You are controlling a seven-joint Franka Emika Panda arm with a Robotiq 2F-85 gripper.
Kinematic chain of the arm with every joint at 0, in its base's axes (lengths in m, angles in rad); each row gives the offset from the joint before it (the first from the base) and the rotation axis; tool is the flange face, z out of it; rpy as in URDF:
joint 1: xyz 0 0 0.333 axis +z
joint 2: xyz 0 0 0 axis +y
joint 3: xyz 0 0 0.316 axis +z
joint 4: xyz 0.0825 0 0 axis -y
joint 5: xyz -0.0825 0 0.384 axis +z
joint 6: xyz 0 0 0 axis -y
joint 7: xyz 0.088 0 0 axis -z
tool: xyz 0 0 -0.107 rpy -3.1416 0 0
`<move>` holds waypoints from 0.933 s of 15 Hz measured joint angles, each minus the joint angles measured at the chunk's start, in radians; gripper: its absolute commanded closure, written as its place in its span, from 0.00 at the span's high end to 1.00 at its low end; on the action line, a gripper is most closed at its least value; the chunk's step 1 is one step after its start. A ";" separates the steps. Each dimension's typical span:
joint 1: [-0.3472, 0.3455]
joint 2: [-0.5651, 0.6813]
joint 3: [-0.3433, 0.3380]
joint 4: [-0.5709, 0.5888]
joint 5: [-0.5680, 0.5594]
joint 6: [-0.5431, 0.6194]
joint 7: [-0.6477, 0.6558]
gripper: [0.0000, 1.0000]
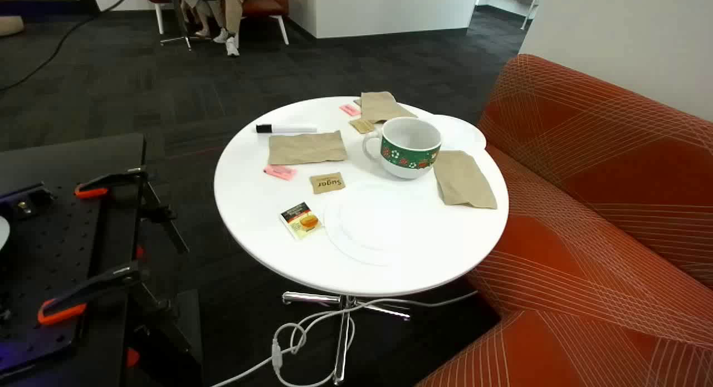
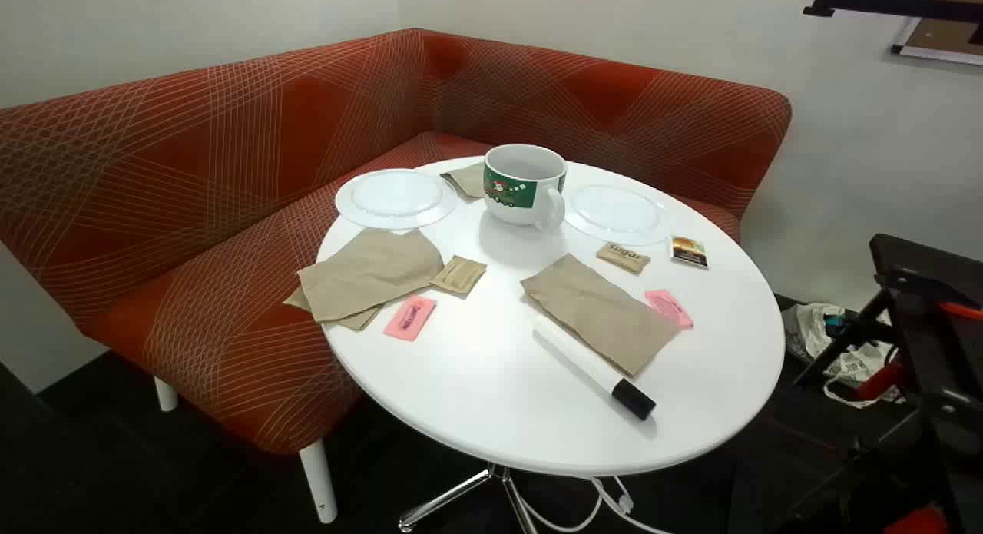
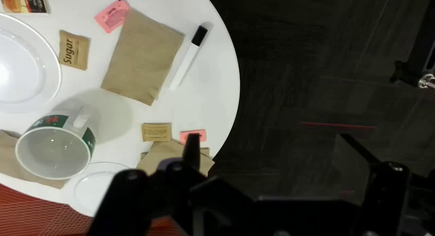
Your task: Pick up the marker and put it in the cup
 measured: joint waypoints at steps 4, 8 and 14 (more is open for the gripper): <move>0.000 0.000 0.000 0.000 0.000 0.000 0.000 1.00; 0.000 0.000 0.000 0.000 0.000 0.000 0.000 1.00; -0.017 0.027 0.007 -0.015 -0.008 0.021 0.047 1.00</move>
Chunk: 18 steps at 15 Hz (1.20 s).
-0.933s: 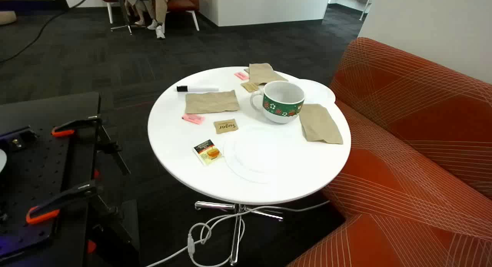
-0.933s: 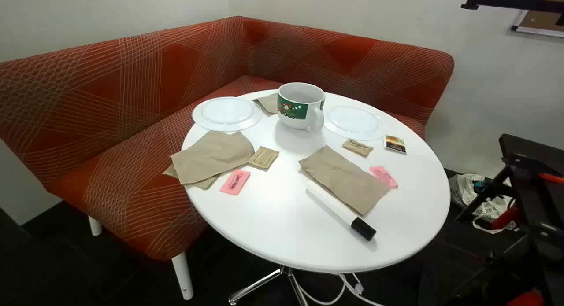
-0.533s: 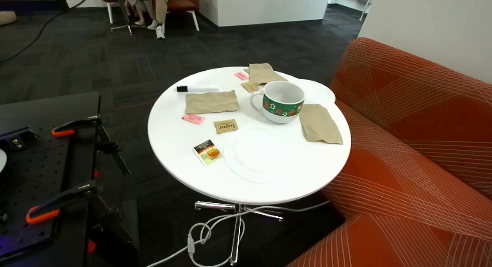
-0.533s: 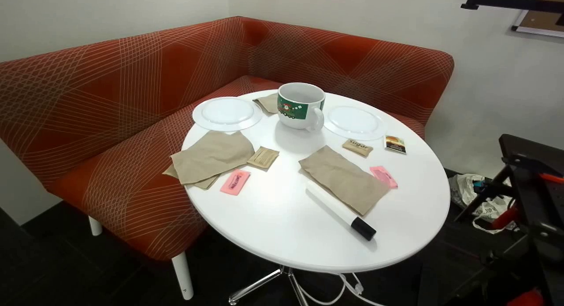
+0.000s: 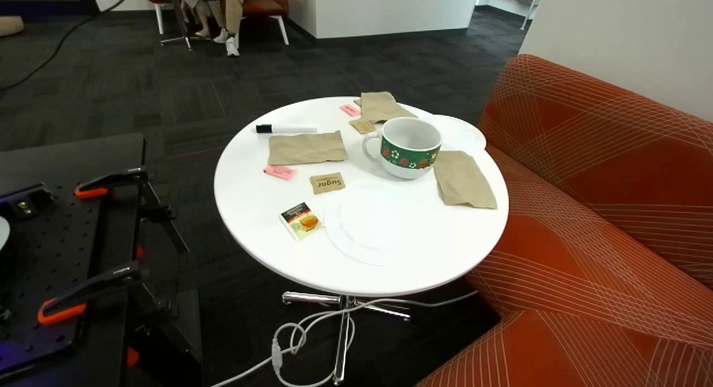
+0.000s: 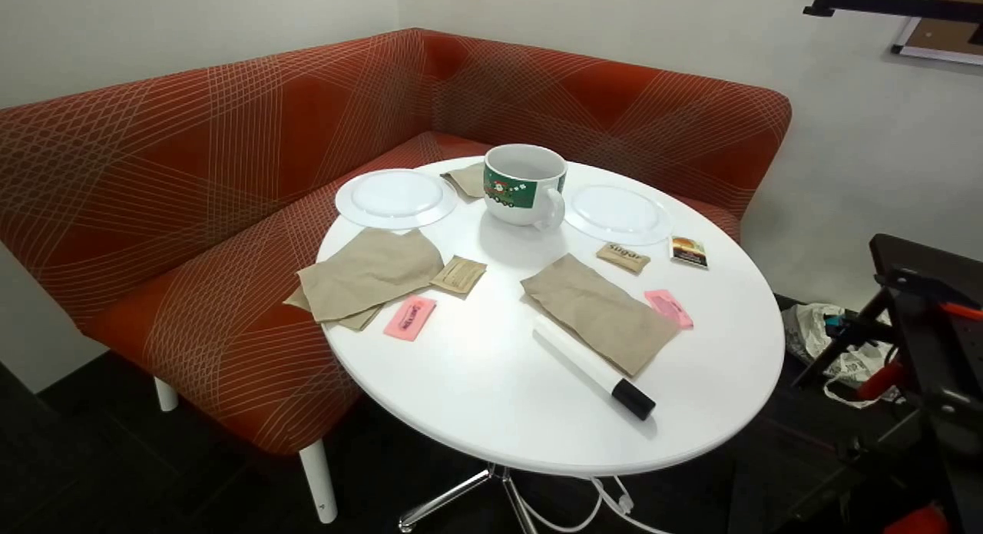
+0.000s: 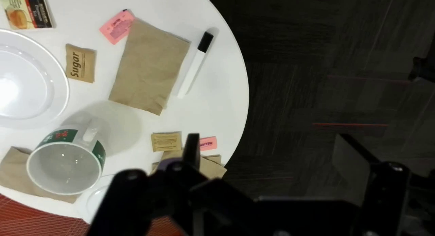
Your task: Pick up the marker and put it in the cup
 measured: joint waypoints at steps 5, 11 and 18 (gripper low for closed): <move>-0.021 0.095 0.037 -0.056 -0.007 0.163 0.117 1.00; -0.022 0.247 0.052 -0.081 -0.014 0.254 0.240 1.00; -0.021 0.435 0.052 -0.079 -0.090 0.334 0.403 1.00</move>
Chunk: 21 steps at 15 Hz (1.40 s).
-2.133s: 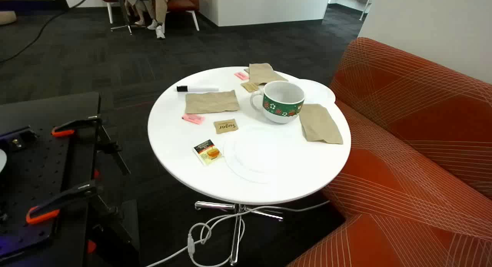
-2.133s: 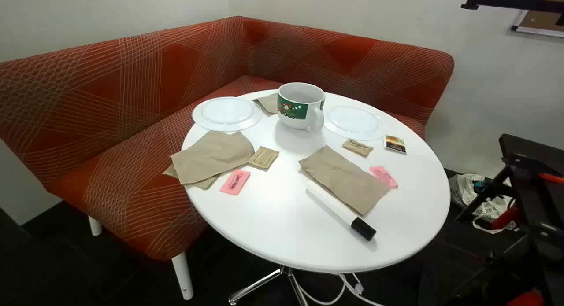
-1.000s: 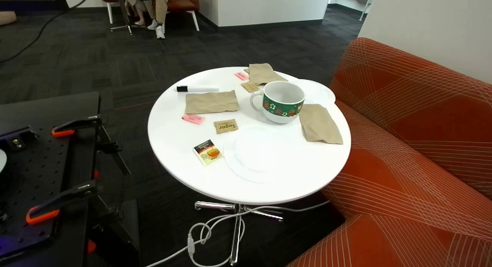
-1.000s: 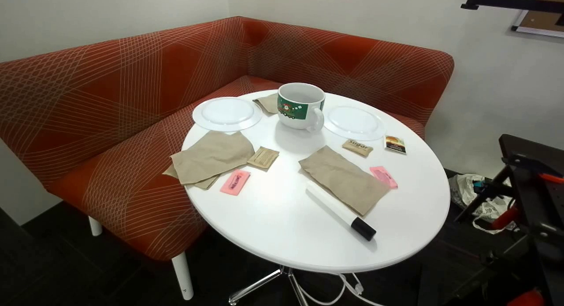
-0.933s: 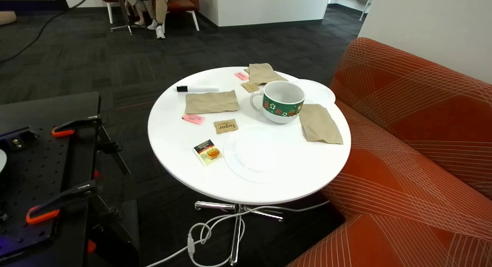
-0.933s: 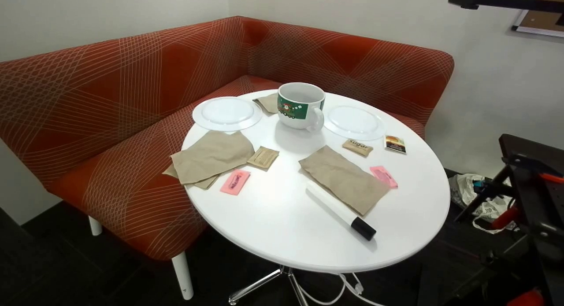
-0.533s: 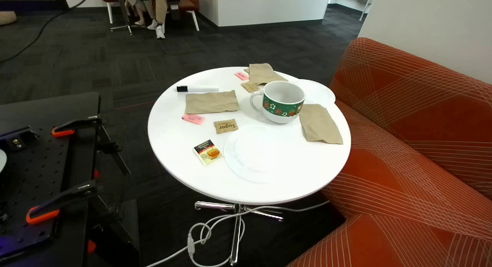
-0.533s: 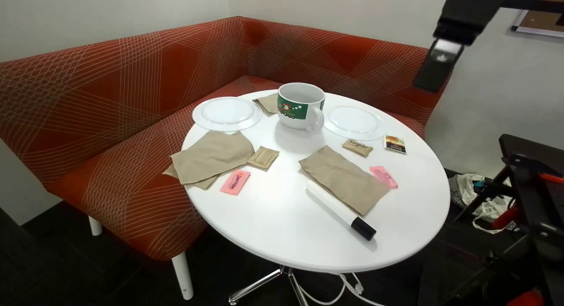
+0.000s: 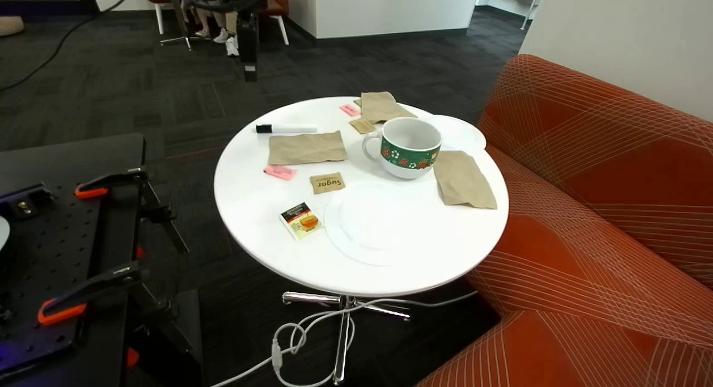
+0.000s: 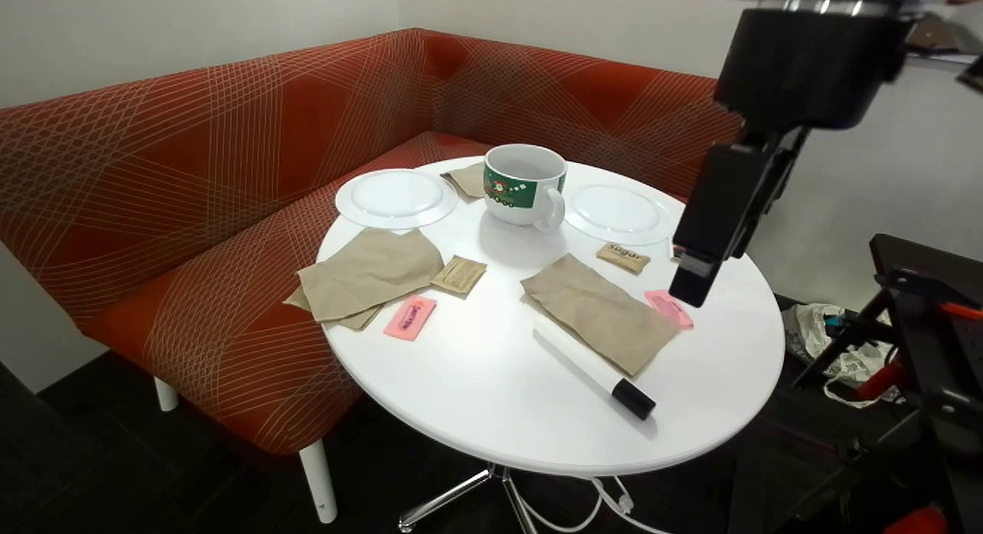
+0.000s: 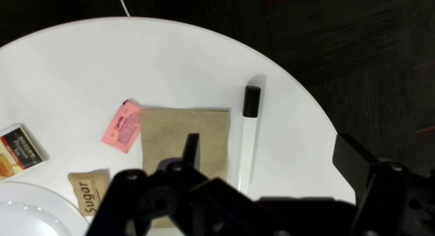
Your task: Pick up the marker and put it in the cup
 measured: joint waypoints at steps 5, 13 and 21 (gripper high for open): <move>0.030 0.137 -0.025 0.006 -0.141 0.155 0.175 1.00; 0.220 0.284 -0.214 0.089 -0.397 0.251 0.464 1.00; 0.301 0.370 -0.241 0.167 -0.427 0.251 0.520 1.00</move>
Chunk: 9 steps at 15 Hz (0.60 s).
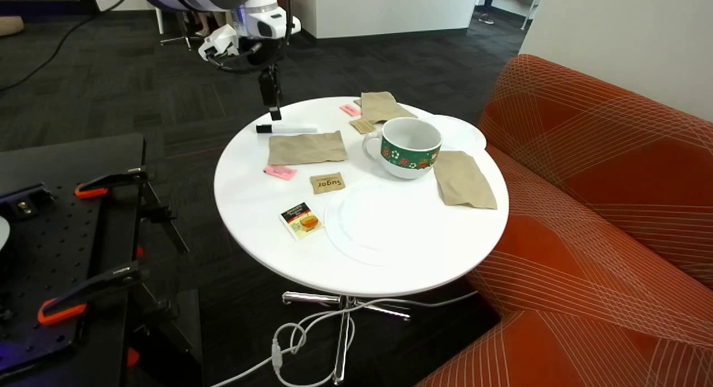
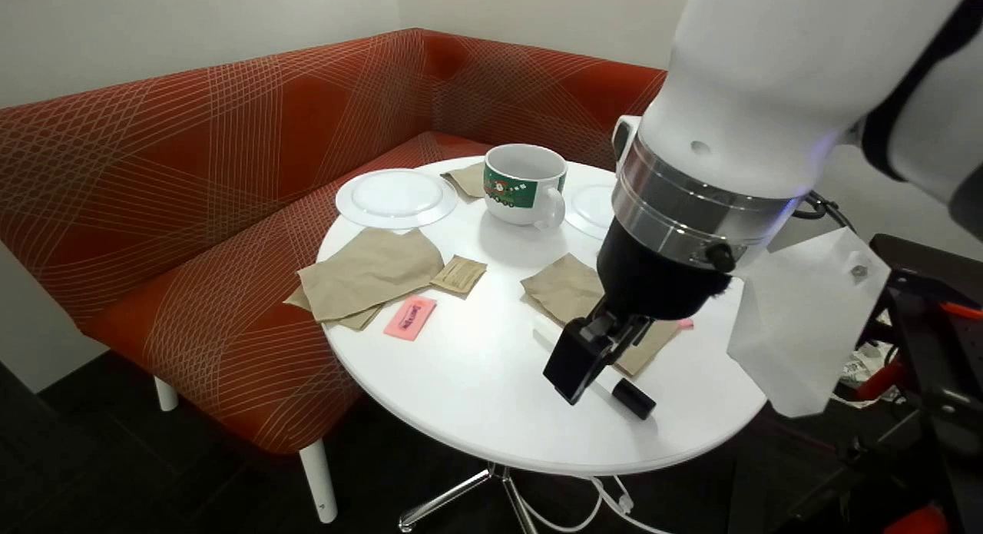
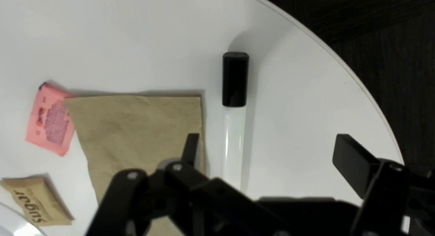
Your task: Pick up the marker and put it in the cup
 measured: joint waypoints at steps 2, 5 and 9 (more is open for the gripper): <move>0.002 0.015 -0.001 0.009 0.000 0.000 0.000 1.00; 0.002 0.030 -0.005 0.017 0.000 0.000 0.000 1.00; 0.001 0.047 -0.007 0.030 0.002 0.000 0.000 1.00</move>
